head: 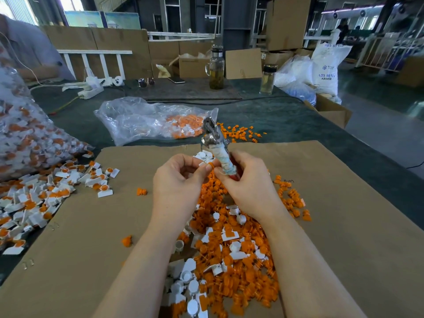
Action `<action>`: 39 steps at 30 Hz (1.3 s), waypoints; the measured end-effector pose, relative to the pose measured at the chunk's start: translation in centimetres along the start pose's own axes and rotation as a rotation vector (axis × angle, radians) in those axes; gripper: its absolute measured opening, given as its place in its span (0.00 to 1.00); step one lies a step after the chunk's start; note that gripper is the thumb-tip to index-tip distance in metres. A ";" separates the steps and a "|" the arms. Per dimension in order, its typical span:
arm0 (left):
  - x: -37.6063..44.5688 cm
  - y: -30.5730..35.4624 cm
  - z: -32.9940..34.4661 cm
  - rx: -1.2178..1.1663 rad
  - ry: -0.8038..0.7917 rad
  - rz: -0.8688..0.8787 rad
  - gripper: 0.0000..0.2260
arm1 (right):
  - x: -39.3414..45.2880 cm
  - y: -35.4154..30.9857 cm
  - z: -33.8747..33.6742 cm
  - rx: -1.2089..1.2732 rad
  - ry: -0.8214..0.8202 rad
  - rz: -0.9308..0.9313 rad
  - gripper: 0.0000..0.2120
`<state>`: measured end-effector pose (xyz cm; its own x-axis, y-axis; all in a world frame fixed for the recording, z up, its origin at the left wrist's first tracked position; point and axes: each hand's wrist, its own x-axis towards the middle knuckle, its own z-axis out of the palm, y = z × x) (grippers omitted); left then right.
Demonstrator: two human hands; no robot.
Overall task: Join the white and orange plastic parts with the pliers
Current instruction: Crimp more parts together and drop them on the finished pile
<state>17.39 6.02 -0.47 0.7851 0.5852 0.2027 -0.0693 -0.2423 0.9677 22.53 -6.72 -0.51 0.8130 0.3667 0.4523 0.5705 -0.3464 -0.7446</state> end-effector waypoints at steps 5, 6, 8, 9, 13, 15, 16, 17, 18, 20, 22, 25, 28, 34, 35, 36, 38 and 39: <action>-0.1 0.1 -0.1 0.014 -0.008 0.012 0.07 | 0.0 0.0 -0.1 -0.017 0.002 -0.018 0.06; -0.1 0.1 -0.1 0.019 -0.011 0.014 0.07 | 0.0 0.0 -0.1 -0.020 0.002 -0.019 0.06; -0.1 0.0 -0.1 0.024 -0.016 0.016 0.07 | 0.0 0.0 -0.1 -0.029 -0.001 -0.020 0.07; -0.1 -0.1 -0.1 0.025 -0.018 0.014 0.07 | 0.0 0.0 -0.1 -0.032 -0.007 -0.017 0.08; 0.1 -0.2 -0.3 -0.057 -0.019 0.006 0.06 | -0.1 0.0 -0.5 0.043 -0.062 0.038 0.08; 0.1 -0.1 -0.6 -0.127 -0.012 0.021 0.04 | -0.1 0.1 -0.9 0.084 -0.110 0.090 0.06; 0.1 0.0 -0.7 -0.173 -0.009 0.023 0.03 | -0.1 0.2 -1.2 0.103 -0.146 0.120 0.06; 0.1 0.0 -0.9 -0.221 -0.007 0.024 0.02 | -0.2 0.3 -1.5 0.118 -0.189 0.149 0.06; 0.1 0.1 -1.0 -0.263 -0.005 0.027 0.01 | -0.2 0.4 -1.7 0.120 -0.234 0.172 0.07; 0.2 0.2 -1.1 -0.309 -0.006 0.040 0.01 | -0.2 0.4 -2.0 0.079 -0.315 0.186 0.06; 0.2 0.1 -1.1 -0.326 -0.013 0.049 0.02 | -0.2 0.3 -2.1 0.045 -0.384 0.189 0.07; 0.4 -0.1 -1.2 -0.351 -0.025 0.058 0.01 | -0.1 0.2 -2.1 0.015 -0.435 0.196 0.09; 0.5 -0.3 -1.3 -0.352 -0.029 0.068 0.03 | -0.1 0.1 -2.2 -0.012 -0.449 0.190 0.10; 0.6 -0.5 -1.5 -0.355 -0.039 0.071 0.03 | -0.2 -0.1 -2.0 -0.041 -0.462 0.161 0.07; 0.6 -0.5 -1.5 -0.361 -0.038 0.065 0.03 | -0.2 -0.1 -1.9 -0.046 -0.458 0.149 0.08; 0.6 -0.5 -1.4 -0.372 -0.039 0.057 0.03 | -0.2 -0.1 -1.8 -0.055 -0.453 0.136 0.10; 0.6 -0.5 -1.4 -0.395 -0.037 0.042 0.03 | -0.2 -0.1 -1.7 -0.083 -0.445 0.119 0.12; 0.7 -0.5 -1.4 -0.398 -0.031 0.037 0.03 | -0.2 -0.1 -1.6 -0.096 -0.440 0.115 0.12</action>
<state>17.08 7.62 -0.65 0.7956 0.5562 0.2400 -0.3262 0.0595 0.9434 22.52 -8.12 0.23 0.7570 0.6454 0.1024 0.5043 -0.4773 -0.7196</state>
